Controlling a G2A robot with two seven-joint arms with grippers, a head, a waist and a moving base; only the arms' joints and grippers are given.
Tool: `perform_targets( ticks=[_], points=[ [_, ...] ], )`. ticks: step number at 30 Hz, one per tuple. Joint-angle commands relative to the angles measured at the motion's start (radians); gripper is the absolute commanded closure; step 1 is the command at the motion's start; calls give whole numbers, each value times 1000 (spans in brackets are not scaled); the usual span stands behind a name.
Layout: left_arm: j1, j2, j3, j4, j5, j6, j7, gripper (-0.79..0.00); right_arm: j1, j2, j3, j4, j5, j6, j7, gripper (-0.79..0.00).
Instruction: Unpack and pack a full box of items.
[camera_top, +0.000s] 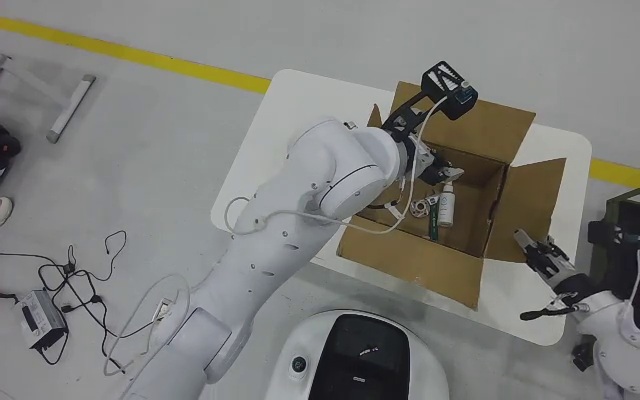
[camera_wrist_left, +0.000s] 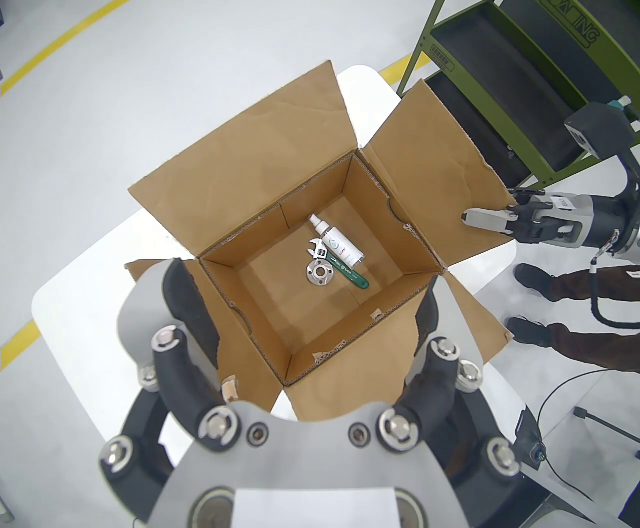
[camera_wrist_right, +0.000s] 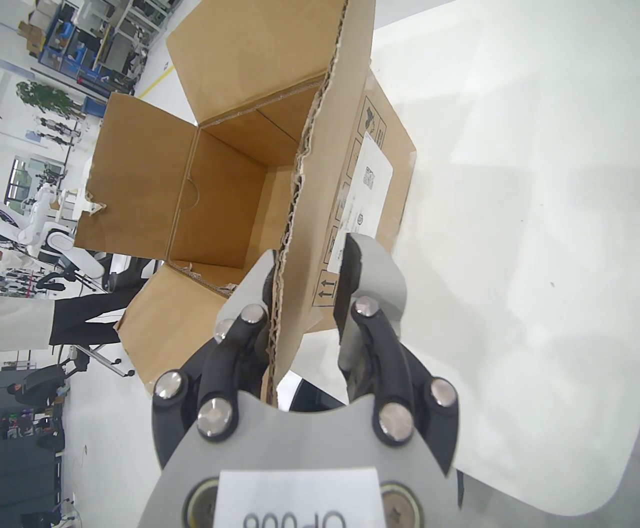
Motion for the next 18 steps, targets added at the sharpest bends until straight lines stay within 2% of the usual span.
perform_targets(
  ticks=[1,10,18],
  points=[
    [0,0,0,0,0,0,0,-785,3,0,-4,10,5,2,-7,0],
    [0,0,0,0,0,0,0,-785,-13,-2,18,21,73,-35,-31,0],
    [0,0,0,0,0,0,0,-785,-78,-2,89,50,283,-134,17,0]
  ],
)
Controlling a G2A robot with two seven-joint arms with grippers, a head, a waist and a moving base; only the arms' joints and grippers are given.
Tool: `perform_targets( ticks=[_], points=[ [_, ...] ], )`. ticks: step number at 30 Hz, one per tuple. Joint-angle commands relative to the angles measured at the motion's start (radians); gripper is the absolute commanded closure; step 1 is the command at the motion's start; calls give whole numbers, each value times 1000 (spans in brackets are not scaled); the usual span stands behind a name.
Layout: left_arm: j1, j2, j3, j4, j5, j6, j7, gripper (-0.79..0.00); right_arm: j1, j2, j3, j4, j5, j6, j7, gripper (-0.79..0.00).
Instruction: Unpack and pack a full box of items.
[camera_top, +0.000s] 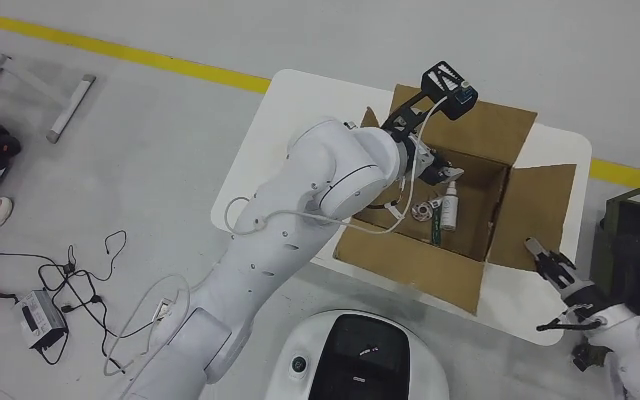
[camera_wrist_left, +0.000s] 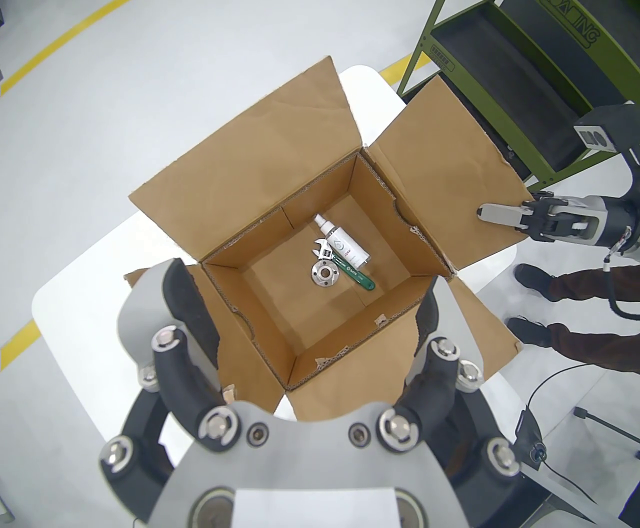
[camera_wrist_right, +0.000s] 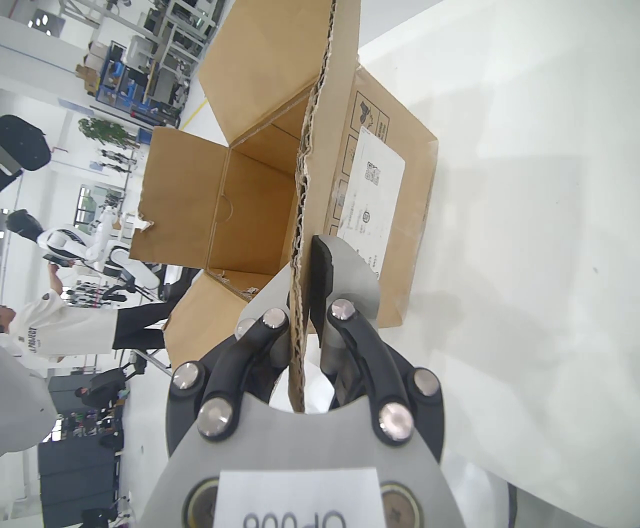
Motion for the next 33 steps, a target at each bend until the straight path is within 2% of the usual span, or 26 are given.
perform_targets(
  ticks=[1,7,13,21,23,24,25,33],
  points=[
    [0,0,0,0,0,0,0,-785,-13,1,16,11,52,-31,22,0],
    [0,0,0,0,0,0,0,-785,-41,5,59,71,129,-97,89,0],
    [0,0,0,0,0,0,0,-785,-48,12,75,127,142,-144,151,0],
    [0,0,0,0,0,0,0,-785,-17,18,52,138,74,-165,130,0],
    [0,0,0,0,0,0,0,-785,-10,20,50,140,63,-169,130,-348],
    [0,0,0,0,0,0,0,-785,-8,20,51,141,61,-172,129,-730],
    [0,0,0,0,0,0,0,-785,-6,21,55,145,63,-175,123,-785],
    [0,0,0,0,0,0,0,-785,-19,24,175,95,139,-218,51,-785]
  ],
)
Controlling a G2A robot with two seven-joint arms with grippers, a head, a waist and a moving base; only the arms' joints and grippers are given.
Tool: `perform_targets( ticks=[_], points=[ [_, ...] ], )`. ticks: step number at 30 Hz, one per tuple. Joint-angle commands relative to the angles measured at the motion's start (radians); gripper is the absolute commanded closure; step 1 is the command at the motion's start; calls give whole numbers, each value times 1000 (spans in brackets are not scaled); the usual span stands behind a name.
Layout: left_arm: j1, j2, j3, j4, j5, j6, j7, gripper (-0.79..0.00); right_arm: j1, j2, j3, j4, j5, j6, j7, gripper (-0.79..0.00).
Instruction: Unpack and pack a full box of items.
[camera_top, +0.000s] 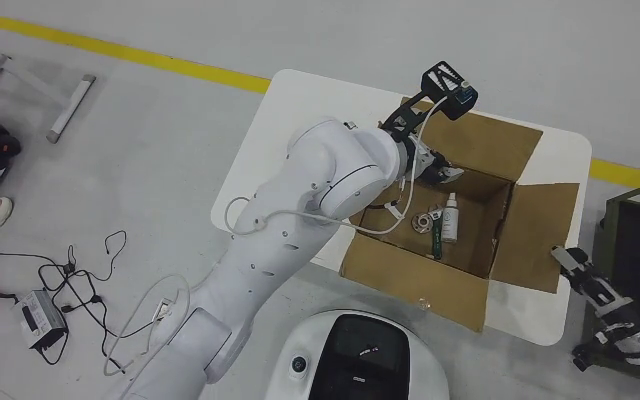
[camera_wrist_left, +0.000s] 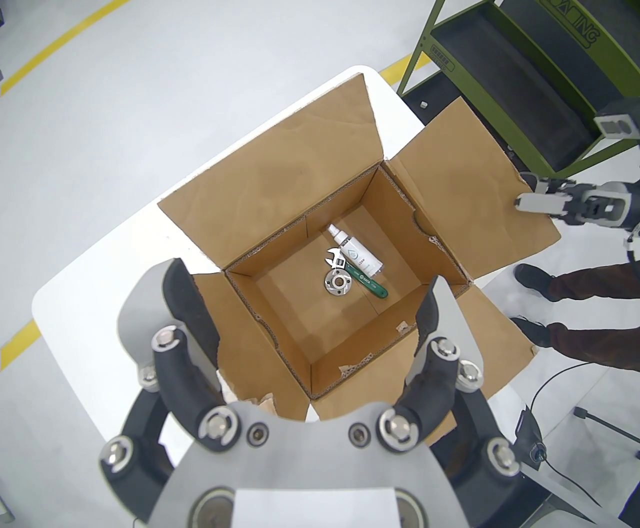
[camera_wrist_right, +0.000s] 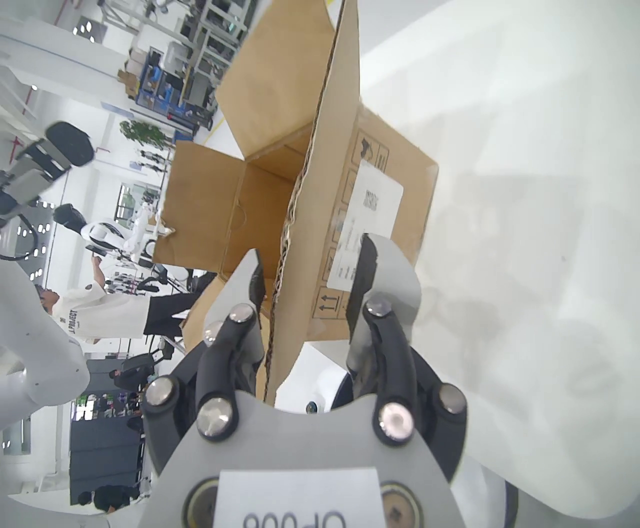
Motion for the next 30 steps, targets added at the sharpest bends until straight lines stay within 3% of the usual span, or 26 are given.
perform_targets(
  ticks=[1,3,5,6,8,21,24,30],
  points=[
    [0,0,0,0,0,0,0,-785,-3,1,38,-21,-5,-8,-25,-785],
    [0,0,0,0,0,0,0,-785,2,3,76,-53,-20,-25,-47,-785],
    [0,0,0,0,0,0,0,-785,8,5,91,-75,-35,-39,-55,-686],
    [0,0,0,0,0,0,0,-785,11,5,96,-84,-38,-42,-58,-413],
    [0,0,0,0,0,0,0,-785,25,8,106,-104,-60,-45,-62,0],
    [0,0,0,0,0,0,0,-785,124,26,20,-275,-265,206,-7,0],
    [21,8,-53,-10,5,7,59,-785,147,33,-11,-317,-309,243,53,0],
    [34,26,-167,-40,-17,19,53,-785,182,45,-90,-360,-424,301,152,0]
  ],
)
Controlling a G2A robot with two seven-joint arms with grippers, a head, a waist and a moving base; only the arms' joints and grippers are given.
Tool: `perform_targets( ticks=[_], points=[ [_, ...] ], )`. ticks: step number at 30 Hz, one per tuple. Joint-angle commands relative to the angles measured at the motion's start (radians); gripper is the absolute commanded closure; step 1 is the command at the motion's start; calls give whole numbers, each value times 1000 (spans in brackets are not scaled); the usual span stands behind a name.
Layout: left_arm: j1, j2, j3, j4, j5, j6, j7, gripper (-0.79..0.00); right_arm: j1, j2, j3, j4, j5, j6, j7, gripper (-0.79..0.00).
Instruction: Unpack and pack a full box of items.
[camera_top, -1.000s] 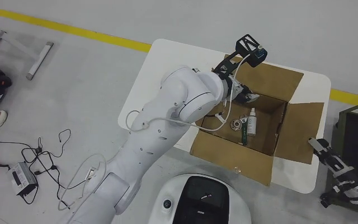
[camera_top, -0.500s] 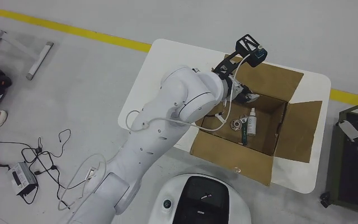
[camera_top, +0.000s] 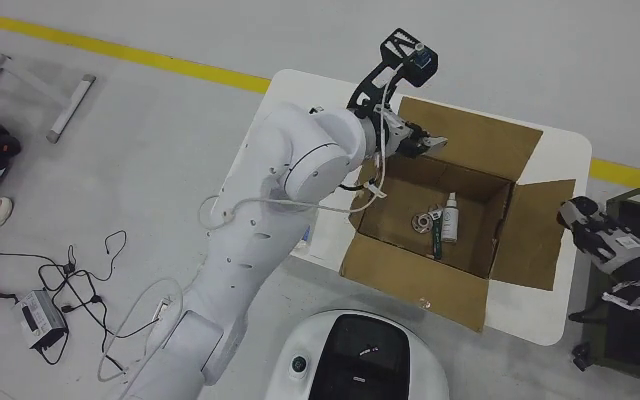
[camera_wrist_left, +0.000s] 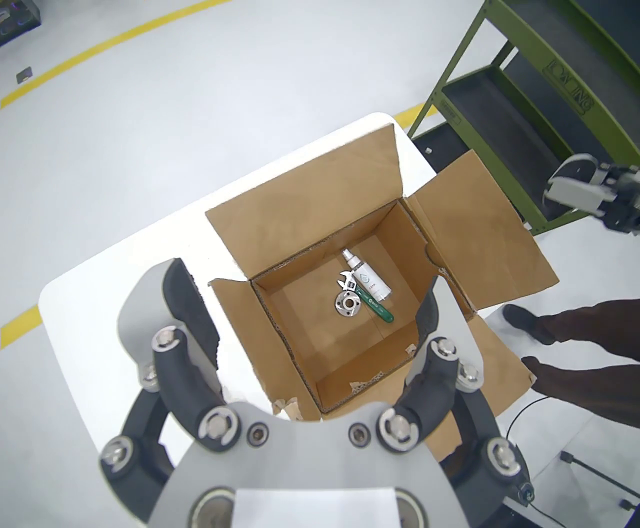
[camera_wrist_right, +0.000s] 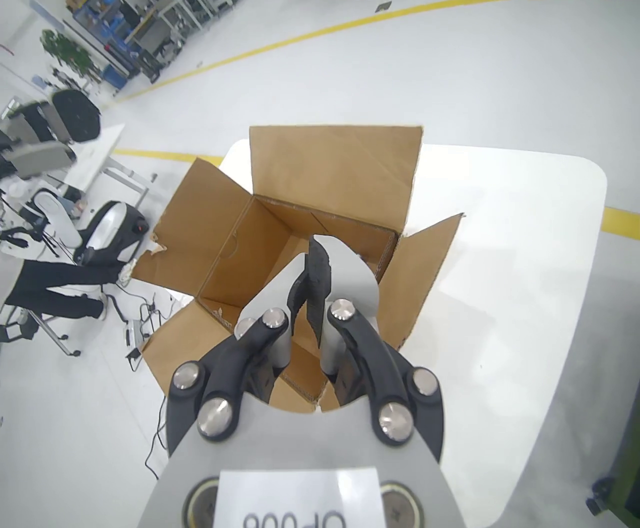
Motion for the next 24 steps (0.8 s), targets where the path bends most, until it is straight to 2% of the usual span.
perform_targets(
  ticks=[1,5,10,20,24],
  points=[
    [6,4,-19,-1,29,19,9,-785,15,3,-30,6,-31,8,11,0],
    [31,9,-26,-3,117,84,77,-785,48,7,-77,50,-47,-1,24,0],
    [61,10,17,10,321,198,176,-785,73,12,-38,144,17,-51,27,0],
    [65,10,16,10,318,199,184,-785,73,12,-38,144,17,-51,27,0],
    [102,15,1,11,300,140,291,-785,88,13,-79,123,-6,-48,10,0]
  ],
)
